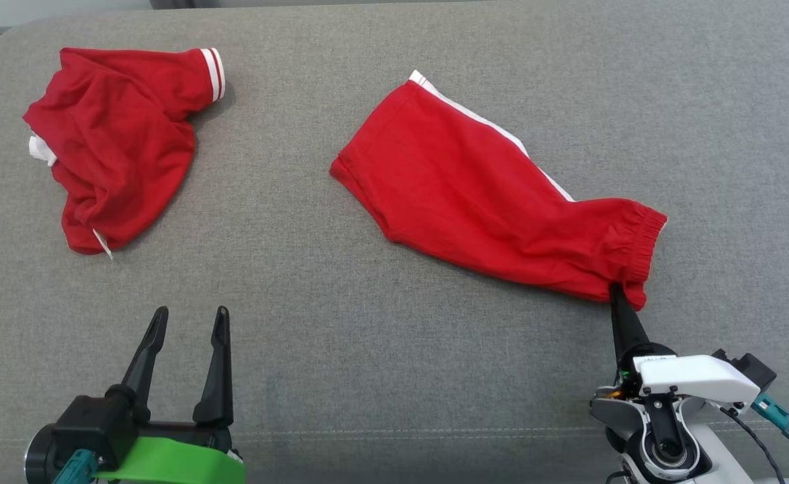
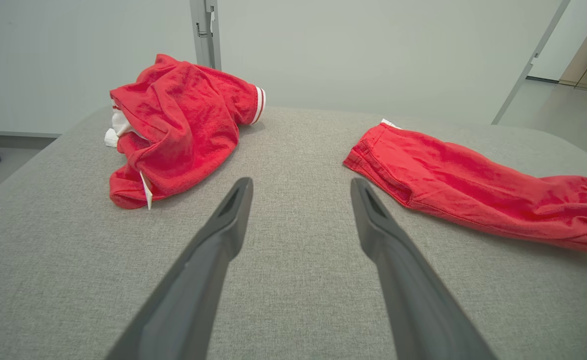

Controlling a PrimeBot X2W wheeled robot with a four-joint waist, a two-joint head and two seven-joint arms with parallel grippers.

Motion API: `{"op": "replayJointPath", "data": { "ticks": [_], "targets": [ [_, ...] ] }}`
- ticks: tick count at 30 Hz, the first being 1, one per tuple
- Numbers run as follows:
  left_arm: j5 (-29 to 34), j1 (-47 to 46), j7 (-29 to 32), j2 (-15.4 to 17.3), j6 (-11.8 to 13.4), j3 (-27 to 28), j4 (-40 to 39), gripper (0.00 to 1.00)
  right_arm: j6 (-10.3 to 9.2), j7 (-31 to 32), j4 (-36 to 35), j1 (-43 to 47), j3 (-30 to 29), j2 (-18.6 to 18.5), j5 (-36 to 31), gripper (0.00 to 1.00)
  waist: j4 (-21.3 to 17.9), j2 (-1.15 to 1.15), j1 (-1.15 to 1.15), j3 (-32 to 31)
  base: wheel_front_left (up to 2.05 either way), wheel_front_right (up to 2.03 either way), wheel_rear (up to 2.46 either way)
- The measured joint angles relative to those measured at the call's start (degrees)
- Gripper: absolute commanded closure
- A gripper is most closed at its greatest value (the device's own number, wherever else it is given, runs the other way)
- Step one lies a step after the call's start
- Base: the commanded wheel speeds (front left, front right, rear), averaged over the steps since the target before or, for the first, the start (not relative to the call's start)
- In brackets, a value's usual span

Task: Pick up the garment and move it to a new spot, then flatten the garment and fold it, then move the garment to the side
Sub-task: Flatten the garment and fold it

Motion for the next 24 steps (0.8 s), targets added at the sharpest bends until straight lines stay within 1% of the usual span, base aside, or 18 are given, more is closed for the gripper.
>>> {"op": "replayJointPath", "data": {
  "ticks": [6, 10, 13, 17, 24],
  "targets": [
    [-0.01, 0.03, -0.51, 0.0, 0.45, 0.19, 0.63, 0.0, 0.0, 0.0, -0.05, 0.02, -2.56, 0.04, -0.82, 1.0, -0.36, 0.0, 0.0, -0.57, 0.0, 0.0, 0.0],
    [-0.19, 0.15, -0.58, 0.0, 0.91, 0.54, 0.82, 0.0, 0.0, 0.0, -0.52, 0.18, -1.71, -0.68, -1.75, 1.0, -0.89, 0.0, 0.0, -0.92, 0.0, 0.0, 0.0],
    [-0.46, 0.18, -0.77, 0.01, 0.94, 0.65, 0.83, 0.0, 0.0, 0.0, -0.62, 0.55, -1.34, -3.85, -2.54, 1.0, -1.44, 0.0, 0.0, -1.06, 0.0, 0.0, 0.0],
    [-0.56, 0.38, -1.07, 0.01, 1.43, 0.98, 0.57, 0.0, 0.01, 0.01, -1.02, 1.01, -2.26, -8.13, -3.91, 1.0, -2.33, 0.0, 0.0, -1.06, 0.0, 0.0, 0.0],
    [-0.56, 0.41, -1.07, 0.02, 1.44, 0.81, 0.14, 0.0, 0.01, 0.18, -1.23, 1.64, -4.46, -14.99, -6.31, 1.0, -3.97, 0.0, 0.0, -0.4, 0.0, 0.0, 0.0]
  ]
}}
